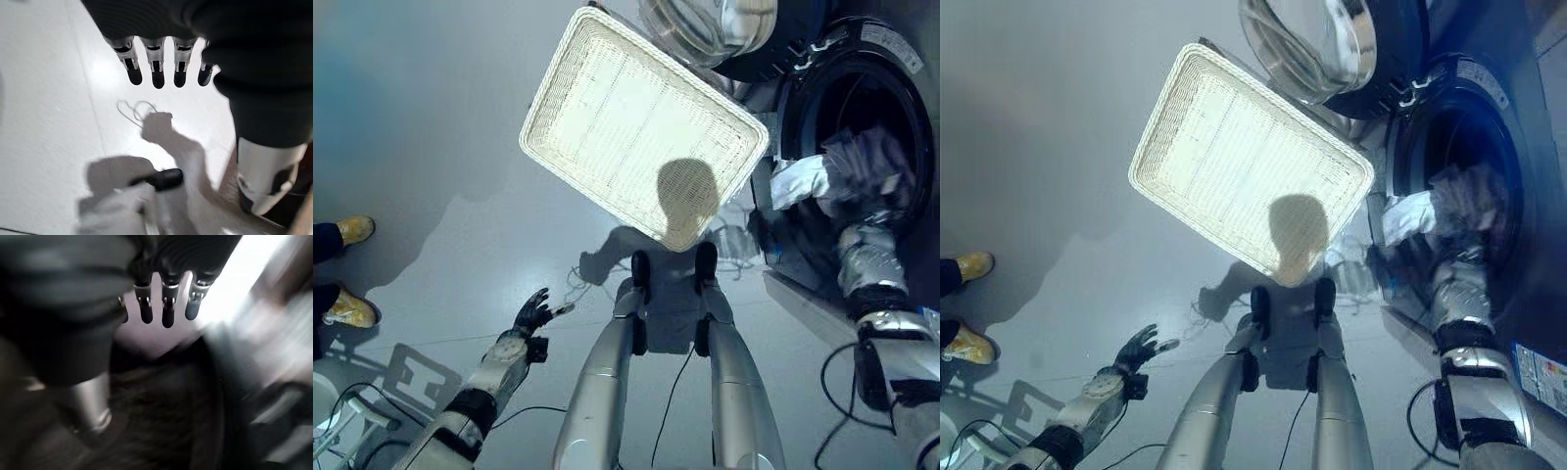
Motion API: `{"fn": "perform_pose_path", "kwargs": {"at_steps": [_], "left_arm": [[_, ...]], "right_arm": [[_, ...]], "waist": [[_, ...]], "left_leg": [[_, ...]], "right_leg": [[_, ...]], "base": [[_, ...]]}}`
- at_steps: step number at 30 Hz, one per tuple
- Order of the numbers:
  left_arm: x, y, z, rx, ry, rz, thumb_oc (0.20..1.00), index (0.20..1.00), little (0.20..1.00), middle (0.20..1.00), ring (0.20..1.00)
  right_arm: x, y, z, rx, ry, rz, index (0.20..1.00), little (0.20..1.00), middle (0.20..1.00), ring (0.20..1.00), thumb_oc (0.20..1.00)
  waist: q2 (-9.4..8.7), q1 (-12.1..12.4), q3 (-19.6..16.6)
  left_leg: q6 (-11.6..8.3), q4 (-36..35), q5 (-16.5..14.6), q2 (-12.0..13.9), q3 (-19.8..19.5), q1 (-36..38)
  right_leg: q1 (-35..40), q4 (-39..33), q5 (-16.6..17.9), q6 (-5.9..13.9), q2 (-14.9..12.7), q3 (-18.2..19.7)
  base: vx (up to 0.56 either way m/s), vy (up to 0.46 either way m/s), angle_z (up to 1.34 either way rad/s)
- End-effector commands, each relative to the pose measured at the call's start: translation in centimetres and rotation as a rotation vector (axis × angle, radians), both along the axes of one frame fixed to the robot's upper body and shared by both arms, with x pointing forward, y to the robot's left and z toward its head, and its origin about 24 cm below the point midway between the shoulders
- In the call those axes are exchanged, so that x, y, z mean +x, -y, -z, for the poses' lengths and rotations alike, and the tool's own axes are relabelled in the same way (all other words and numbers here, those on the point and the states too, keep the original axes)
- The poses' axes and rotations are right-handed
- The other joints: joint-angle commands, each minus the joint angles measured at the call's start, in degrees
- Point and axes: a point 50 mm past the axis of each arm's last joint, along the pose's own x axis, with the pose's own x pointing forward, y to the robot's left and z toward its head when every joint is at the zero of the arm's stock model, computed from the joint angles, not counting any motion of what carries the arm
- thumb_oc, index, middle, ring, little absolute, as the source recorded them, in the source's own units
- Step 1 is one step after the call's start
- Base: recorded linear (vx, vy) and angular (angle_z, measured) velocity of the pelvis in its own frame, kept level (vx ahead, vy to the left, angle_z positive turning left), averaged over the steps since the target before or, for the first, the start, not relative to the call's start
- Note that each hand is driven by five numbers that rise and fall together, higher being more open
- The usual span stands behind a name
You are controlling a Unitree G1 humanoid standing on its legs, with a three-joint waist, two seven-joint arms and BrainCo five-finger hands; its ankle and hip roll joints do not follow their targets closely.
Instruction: Put the clothes into the washing machine.
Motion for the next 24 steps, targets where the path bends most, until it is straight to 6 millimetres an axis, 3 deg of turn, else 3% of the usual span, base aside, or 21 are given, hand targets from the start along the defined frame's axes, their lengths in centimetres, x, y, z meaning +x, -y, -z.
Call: {"fn": "perform_pose_path", "kwargs": {"at_steps": [1, 3, 4, 5, 6, 7, 9, 11, 15, 16, 19, 20, 21, 22, 24], "left_arm": [[-1.7, -1.5, 0.7, 0.028, -0.048, -0.036, 1.000, 1.000, 1.000, 1.000, 1.000], [-1.1, -1.4, 0.1, 0.029, -0.043, -0.009, 1.000, 1.000, 1.000, 1.000, 1.000], [-0.7, -1.2, -0.1, 0.019, -0.033, -0.005, 1.000, 1.000, 1.000, 1.000, 1.000], [-0.5, -0.9, -0.2, 0.009, -0.030, -0.002, 1.000, 1.000, 1.000, 1.000, 1.000], [-0.4, -0.2, -0.1, -0.004, -0.031, 0.014, 1.000, 1.000, 1.000, 1.000, 1.000], [-0.3, -0.1, -0.1, -0.008, -0.027, 0.016, 1.000, 1.000, 1.000, 1.000, 1.000], [-0.6, 0.4, 0.2, -0.019, -0.029, 0.027, 1.000, 1.000, 1.000, 1.000, 1.000], [-0.4, 1.3, 0.7, -0.026, -0.030, 0.050, 1.000, 1.000, 1.000, 1.000, 1.000], [-0.3, 1.4, 0.7, -0.027, -0.027, 0.052, 1.000, 1.000, 1.000, 1.000, 1.000], [-0.2, 1.6, 0.8, -0.027, -0.028, 0.059, 1.000, 1.000, 1.000, 1.000, 1.000], [-0.2, 1.6, 0.8, -0.027, -0.028, 0.059, 1.000, 1.000, 1.000, 1.000, 1.000], [0.3, 3.1, 1.1, -0.040, -0.013, 0.070, 1.000, 1.000, 1.000, 1.000, 1.000], [0.3, 3.1, 1.1, -0.040, -0.013, 0.070, 1.000, 1.000, 1.000, 1.000, 1.000], [0.3, 4.0, 1.6, -0.032, -0.019, 0.076, 1.000, 1.000, 1.000, 1.000, 1.000], [0.3, 4.0, 1.6, -0.032, -0.019, 0.076, 1.000, 1.000, 1.000, 1.000, 1.000]], "right_arm": [[-8.6, 6.9, -0.1, 0.212, -0.025, 0.683, 1.000, 1.000, 1.000, 1.000, 1.000], [-8.1, 7.9, -3.4, 0.183, 0.014, 0.697, 1.000, 1.000, 1.000, 1.000, 1.000], [-7.2, 7.5, -4.8, 0.178, 0.023, 0.625, 1.000, 1.000, 1.000, 1.000, 1.000], [-6.2, 7.0, -5.2, 0.169, 0.014, 0.543, 1.000, 1.000, 1.000, 1.000, 1.000], [-4.1, 6.0, -4.5, 0.107, -0.057, 0.347, 1.000, 1.000, 1.000, 1.000, 1.000], [-3.7, 5.8, -4.5, 0.093, -0.058, 0.318, 1.000, 1.000, 1.000, 1.000, 1.000], [-2.0, 3.9, -2.3, 0.059, -0.118, 0.180, 1.000, 1.000, 1.000, 1.000, 1.000], [0.6, 0.9, 2.4, -0.046, -0.237, -0.054, 1.000, 1.000, 1.000, 1.000, 1.000], [0.8, 0.6, 2.7, -0.050, -0.251, -0.076, 1.000, 1.000, 1.000, 1.000, 1.000], [1.2, 0.0, 4.3, -0.096, -0.292, -0.153, 1.000, 1.000, 1.000, 1.000, 1.000], [1.2, 0.0, 4.3, -0.096, -0.292, -0.153, 1.000, 1.000, 1.000, 1.000, 1.000], [1.6, -2.1, 9.4, -0.278, -0.455, -0.421, 1.000, 1.000, 1.000, 1.000, 1.000], [1.6, -2.1, 9.4, -0.278, -0.455, -0.421, 1.000, 1.000, 1.000, 1.000, 1.000], [0.0, -4.0, 14.3, -0.552, -0.651, -0.601, 1.000, 1.000, 1.000, 1.000, 1.000], [0.0, -4.0, 14.3, -0.552, -0.651, -0.601, 1.000, 1.000, 1.000, 1.000, 1.000]], "waist": [[2.80, -2.33, -1.04], [3.97, -1.38, -1.04], [4.36, -1.21, -1.04], [4.58, -1.20, -1.04], [5.03, -1.16, -1.04], [5.12, -1.13, -1.04], [5.38, -1.08, -1.04], [5.52, -0.78, -1.04], [5.51, -0.76, -1.04], [5.57, -0.65, -1.04], [5.57, -0.65, -1.04], [5.57, -0.37, -1.04], [5.57, -0.37, -1.04], [4.52, -0.13, -1.04], [4.52, -0.13, -1.04]], "left_leg": [[-2.42, -6.77, -0.02, -1.89, -1.32, 5.43], [-2.24, -6.98, 0.42, -2.43, -1.69, 4.96], [-2.27, -6.77, 1.13, -2.64, -1.62, 3.88], [-2.27, -6.71, 1.33, -2.85, -1.70, 3.52], [-2.23, -6.72, 1.03, -3.33, -1.98, 3.81], [-2.18, -6.73, 1.53, -3.39, -1.95, 3.36], [-2.16, -7.17, 1.35, -3.34, -1.97, 3.70], [-2.48, -8.03, 1.86, -3.34, -1.53, 3.80], [-2.48, -8.13, 2.32, -3.33, -1.44, 3.36], [-2.70, -8.44, 2.04, -3.28, -1.28, 3.79], [-2.70, -8.44, 2.04, -3.28, -1.28, 3.79], [-2.93, -9.81, 2.73, -2.95, -0.42, 3.50], [-2.93, -9.81, 2.73, -2.95, -0.42, 3.50], [-3.11, -9.82, 2.85, -2.69, -0.61, 3.82], [-3.11, -9.82, 2.85, -2.69, -0.61, 3.82]], "right_leg": [[1.05, 6.74, -5.09, 4.17, 1.89, -3.59], [0.66, 7.02, -5.25, 4.46, 1.49, -3.80], [-0.14, 6.96, -4.70, 4.43, 1.37, -3.88], [-0.32, 6.78, -4.55, 4.44, 1.25, -3.86], [0.09, 6.30, -4.80, 4.53, 1.06, -3.65], [-0.24, 6.00, -4.23, 4.40, 1.05, -3.60], [0.39, 5.27, -4.46, 4.54, 0.80, -3.42], [0.93, 3.93, -3.96, 4.35, 0.49, -3.74], [0.58, 3.72, -3.47, 4.27, 0.43, -3.83], [1.08, 3.38, -3.85, 4.30, 0.30, -4.03], [1.08, 3.38, -3.85, 4.30, 0.30, -4.03], [0.88, 2.25, -3.45, 4.08, 0.04, -4.75], [0.88, 2.25, -3.45, 4.08, 0.04, -4.75], [1.53, 2.61, -3.93, 3.72, 0.07, -5.42], [1.53, 2.61, -3.93, 3.72, 0.07, -5.42]], "base": [[0.01, 0.056, 0.00], [-0.05, 0.047, 0.01], [-0.08, 0.029, -0.03], [-0.02, 0.048, -0.03], [0.00, 0.045, -0.01], [0.01, 0.042, 0.03], [0.00, 0.009, 0.02], [0.02, 0.009, -0.01], [0.00, 0.002, -0.04], [0.02, 0.009, -0.06], [0.00, 0.007, -0.06], [-0.01, 0.013, -0.14], [-0.05, -0.013, -0.23], [-0.03, -0.026, -0.09], [-0.03, -0.024, 0.09]]}}
